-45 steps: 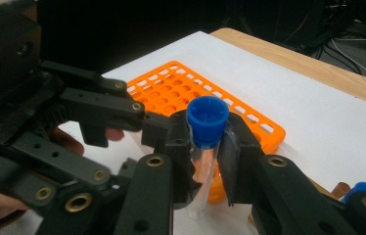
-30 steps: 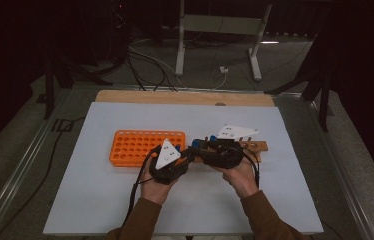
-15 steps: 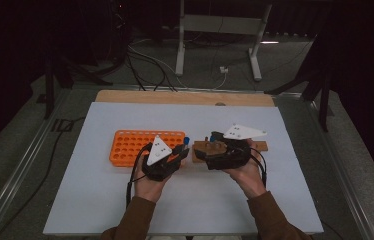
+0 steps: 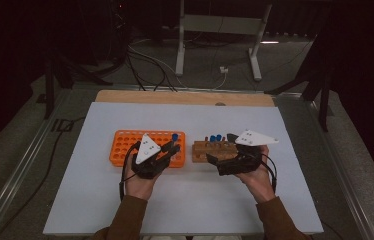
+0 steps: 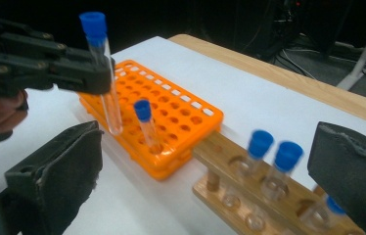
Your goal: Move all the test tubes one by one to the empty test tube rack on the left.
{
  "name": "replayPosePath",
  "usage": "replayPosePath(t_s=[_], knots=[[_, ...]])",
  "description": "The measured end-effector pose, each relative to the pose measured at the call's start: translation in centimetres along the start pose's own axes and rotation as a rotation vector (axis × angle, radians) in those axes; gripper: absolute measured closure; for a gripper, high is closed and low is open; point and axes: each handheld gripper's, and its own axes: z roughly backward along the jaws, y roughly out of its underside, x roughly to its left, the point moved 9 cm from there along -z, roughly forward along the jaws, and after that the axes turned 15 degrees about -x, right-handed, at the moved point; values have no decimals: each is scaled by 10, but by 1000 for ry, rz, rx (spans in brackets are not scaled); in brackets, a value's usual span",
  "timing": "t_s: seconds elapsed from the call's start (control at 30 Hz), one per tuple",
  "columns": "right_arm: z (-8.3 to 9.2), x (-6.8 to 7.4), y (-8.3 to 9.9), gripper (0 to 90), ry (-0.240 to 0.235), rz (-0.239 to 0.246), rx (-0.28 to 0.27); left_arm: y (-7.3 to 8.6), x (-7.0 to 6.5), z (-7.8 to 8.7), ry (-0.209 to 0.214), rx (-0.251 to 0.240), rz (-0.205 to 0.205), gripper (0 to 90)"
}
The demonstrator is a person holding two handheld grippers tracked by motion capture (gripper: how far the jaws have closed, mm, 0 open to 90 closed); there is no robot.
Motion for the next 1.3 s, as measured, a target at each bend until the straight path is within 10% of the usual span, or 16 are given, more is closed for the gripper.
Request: replayPosePath(t_s=[1.3], knots=[[36,-19,10,1,12,-48,-43,41,25,-22,-74,13,51,784]])
